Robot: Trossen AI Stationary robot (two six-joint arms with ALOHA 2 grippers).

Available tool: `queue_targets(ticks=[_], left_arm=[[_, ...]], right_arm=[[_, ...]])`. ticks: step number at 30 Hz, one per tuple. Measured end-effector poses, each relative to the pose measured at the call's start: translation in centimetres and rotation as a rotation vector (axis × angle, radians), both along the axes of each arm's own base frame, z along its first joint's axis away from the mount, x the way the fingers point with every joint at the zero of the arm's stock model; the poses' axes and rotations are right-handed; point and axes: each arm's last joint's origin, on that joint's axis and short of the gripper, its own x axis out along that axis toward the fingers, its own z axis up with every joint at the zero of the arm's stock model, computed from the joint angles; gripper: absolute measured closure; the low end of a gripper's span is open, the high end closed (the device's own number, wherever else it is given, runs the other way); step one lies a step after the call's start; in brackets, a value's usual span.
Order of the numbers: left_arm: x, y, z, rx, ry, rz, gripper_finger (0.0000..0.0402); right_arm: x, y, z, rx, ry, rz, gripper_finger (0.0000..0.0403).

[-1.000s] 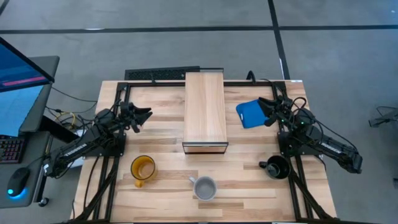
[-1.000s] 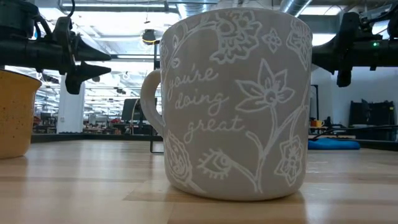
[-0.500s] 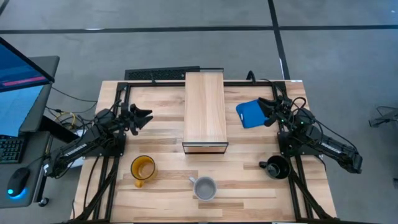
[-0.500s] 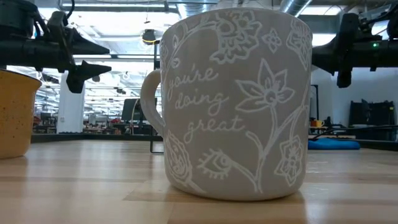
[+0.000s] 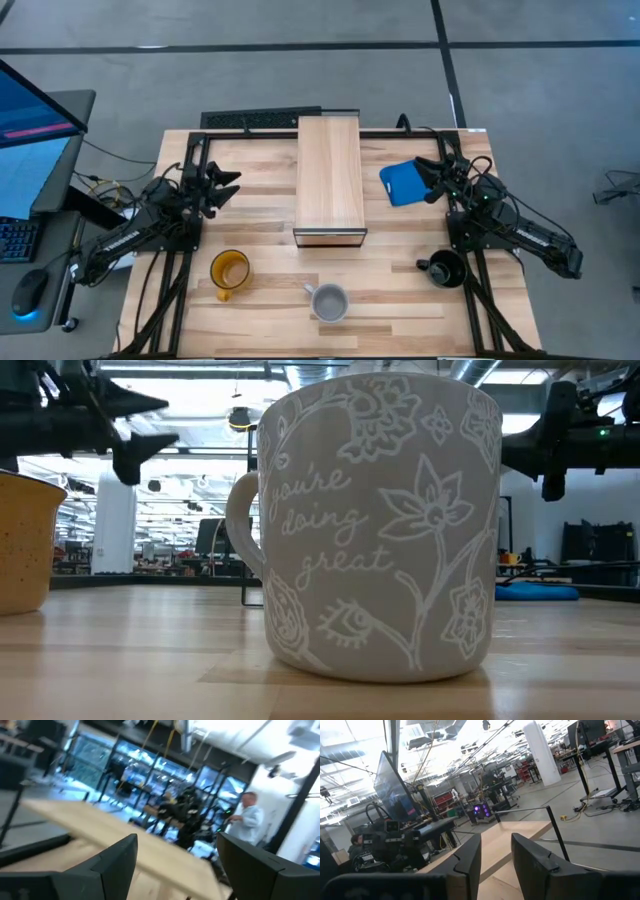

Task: Stack small to large cups/mugs on shelf
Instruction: Put the yellow mug on the shelf

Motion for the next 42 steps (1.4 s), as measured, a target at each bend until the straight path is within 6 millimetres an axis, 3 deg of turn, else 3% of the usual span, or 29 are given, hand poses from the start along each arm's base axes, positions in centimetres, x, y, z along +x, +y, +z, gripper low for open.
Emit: queue_targets(ticks=[6,12,18,26,31,42], left_arm=[[-0.9,-0.8,3.4,0.089,-0.020,-0.031,0.0138],[-2.7,-1.9,6.8,0.096,0.130,0.032,0.0138],[-5.0,-3.0,9.0,-0.016,0.227,0.129,0.0138],[-5.9,-3.6,10.1,-0.123,0.187,0.102,0.0138],[-5.4,-3.5,10.8,0.002,0.182,0.045,0.0138],[-1.7,-1.8,12.9,0.024,0.198,-0.065,0.0138]], right_arm=[[0.0,0.0,0.0,0.000,0.000,0.000,0.0274],[0.0,0.0,0.0,0.000,0.000,0.000,0.0274],[0.0,0.0,0.0,0.000,0.000,0.000,0.0274],[0.0,0.0,0.0,-0.004,0.002,-0.001,0.0274],[0.0,0.0,0.0,-0.043,0.027,-0.011,0.0274],[0.0,0.0,-0.1,-0.047,0.038,-0.016,0.0274]])
